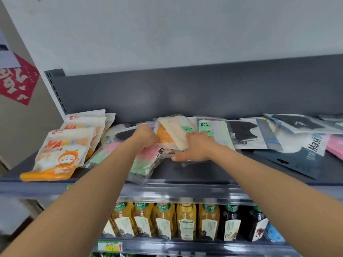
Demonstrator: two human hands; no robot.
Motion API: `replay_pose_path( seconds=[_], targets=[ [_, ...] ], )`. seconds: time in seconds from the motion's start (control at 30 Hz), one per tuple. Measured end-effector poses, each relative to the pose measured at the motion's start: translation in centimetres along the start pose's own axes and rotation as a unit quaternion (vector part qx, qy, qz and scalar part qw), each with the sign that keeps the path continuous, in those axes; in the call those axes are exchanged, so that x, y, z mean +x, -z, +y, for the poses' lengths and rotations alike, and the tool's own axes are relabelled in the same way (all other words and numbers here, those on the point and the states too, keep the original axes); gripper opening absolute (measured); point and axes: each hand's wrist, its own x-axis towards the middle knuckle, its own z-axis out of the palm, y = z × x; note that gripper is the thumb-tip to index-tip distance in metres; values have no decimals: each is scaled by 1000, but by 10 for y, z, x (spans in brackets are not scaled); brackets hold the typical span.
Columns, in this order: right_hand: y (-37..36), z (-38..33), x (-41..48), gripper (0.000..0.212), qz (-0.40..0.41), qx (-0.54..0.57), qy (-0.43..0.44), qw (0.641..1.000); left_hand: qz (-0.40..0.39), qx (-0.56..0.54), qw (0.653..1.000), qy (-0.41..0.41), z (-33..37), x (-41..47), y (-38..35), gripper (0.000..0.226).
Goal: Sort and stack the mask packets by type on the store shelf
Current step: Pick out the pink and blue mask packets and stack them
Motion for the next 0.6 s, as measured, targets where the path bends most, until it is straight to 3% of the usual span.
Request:
replay_pose_path(
  seconds=[0.07,0.23,0.37,0.47,0.6],
  targets=[
    [1,-5,-3,71,-6,-23,-7,1000,-7,26,999,-21,1,0,-1,30],
    [15,-14,-8,25,-19,-51,-26,998,-20,25,998,-54,-2,6,2,13],
    [18,-11,-1,17,43,-40,-50,997,-38,32,998,-48,-1,8,5,22],
    [10,-3,4,33,55,-46,-66,995,-40,-14,998,-38,2,10,4,24],
    [8,2,5,38,57,-39,-80,994,-44,-164,985,6,1,18,2,60]
  ],
)
